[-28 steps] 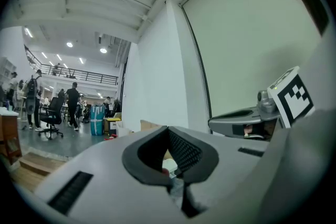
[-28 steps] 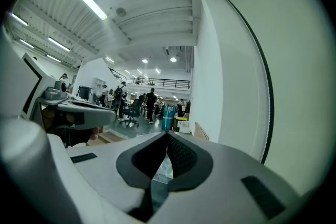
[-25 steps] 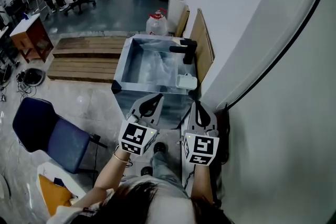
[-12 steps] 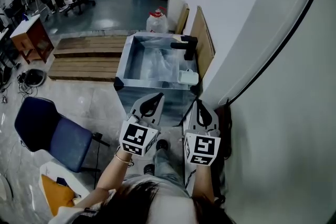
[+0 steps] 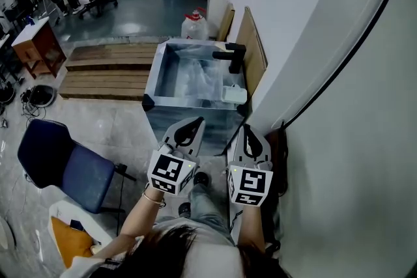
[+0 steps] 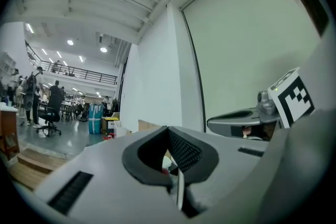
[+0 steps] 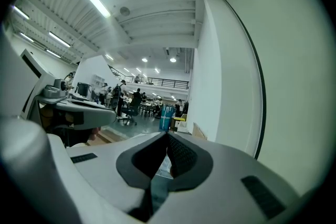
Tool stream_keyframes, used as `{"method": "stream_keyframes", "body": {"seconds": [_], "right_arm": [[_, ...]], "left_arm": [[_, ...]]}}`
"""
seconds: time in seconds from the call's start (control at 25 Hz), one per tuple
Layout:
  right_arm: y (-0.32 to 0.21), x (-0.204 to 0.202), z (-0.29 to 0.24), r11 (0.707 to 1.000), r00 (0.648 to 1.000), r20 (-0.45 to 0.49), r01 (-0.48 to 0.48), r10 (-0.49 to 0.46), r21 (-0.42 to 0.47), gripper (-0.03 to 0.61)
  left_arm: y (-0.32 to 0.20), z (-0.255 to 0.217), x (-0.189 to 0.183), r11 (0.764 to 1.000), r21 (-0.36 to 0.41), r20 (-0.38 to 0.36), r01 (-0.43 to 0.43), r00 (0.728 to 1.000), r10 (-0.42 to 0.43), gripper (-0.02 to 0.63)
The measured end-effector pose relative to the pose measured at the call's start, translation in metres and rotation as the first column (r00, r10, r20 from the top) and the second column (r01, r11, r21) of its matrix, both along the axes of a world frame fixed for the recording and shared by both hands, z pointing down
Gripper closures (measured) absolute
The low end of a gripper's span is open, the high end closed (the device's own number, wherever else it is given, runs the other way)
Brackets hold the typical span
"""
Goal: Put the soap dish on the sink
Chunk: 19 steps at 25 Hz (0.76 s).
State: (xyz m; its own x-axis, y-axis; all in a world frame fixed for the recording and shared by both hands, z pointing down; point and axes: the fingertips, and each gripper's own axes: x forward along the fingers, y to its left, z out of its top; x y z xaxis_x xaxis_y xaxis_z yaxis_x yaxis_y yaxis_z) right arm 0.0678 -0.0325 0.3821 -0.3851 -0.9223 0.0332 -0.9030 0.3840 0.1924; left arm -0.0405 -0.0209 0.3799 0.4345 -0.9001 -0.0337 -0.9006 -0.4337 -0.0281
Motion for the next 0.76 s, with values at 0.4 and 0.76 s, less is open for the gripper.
{"method": "stream_keyframes", "body": {"seconds": [0.4,0.76], "right_arm": [[0.0027,-0.0033,0.0013,1.000,0.999,-0.038,-0.012,0.012,0.007,0.554],[0.0003,-0.0034,-0.0022,1.000,0.999,-0.032,-0.008,0.008,0.008,0.554]], "left_arm": [[0.0038,-0.0014,-0.0018,1.000,0.005,-0.006,-0.005,1.000,0.005,0.606],[0.0020,-0.0024,0.0039,1.000,-0.001,0.001,-0.020,1.000,0.020,0.606]]}}
